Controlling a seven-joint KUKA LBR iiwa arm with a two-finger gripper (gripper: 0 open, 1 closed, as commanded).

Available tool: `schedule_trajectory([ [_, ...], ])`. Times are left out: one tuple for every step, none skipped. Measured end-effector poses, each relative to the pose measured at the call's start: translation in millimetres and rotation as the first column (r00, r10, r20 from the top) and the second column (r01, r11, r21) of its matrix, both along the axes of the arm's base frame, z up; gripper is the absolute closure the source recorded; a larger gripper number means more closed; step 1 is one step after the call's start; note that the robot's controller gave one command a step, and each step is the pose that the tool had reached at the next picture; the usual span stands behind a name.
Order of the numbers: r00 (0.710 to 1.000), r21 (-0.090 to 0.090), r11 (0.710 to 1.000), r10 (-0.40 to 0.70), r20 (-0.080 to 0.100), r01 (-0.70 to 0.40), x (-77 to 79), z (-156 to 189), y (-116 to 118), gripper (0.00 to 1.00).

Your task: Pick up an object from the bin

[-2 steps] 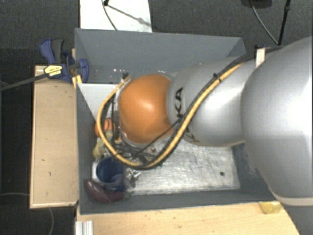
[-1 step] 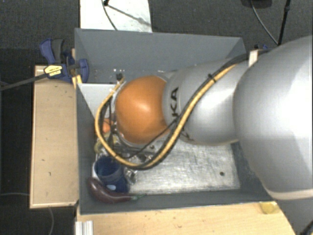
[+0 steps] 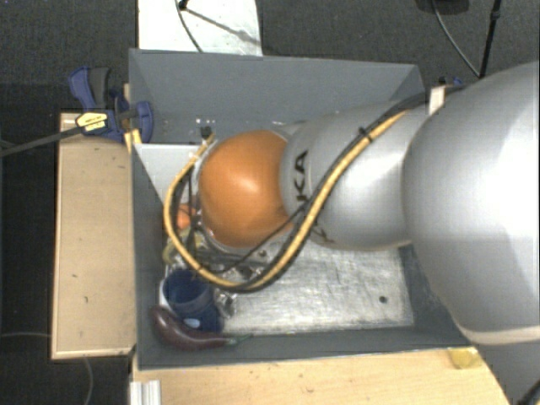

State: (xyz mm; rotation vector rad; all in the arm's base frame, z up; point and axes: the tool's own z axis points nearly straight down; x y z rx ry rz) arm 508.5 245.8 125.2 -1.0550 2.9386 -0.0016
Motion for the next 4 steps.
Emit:
schedule_trajectory([
  [0.997,-0.005,0.997,0.071,-0.019,-0.072,1.6,42,5,1.00],
  [0.997,-0.001,0.997,0.077,-0.009,-0.077,-0.7,47,-2,1.00],
  [0.969,-0.005,0.969,0.245,-0.020,-0.245,2.4,68,-4,1.00],
  [0.909,-0.005,0.909,0.418,-0.012,-0.418,7.9,52,-9,1.00],
])
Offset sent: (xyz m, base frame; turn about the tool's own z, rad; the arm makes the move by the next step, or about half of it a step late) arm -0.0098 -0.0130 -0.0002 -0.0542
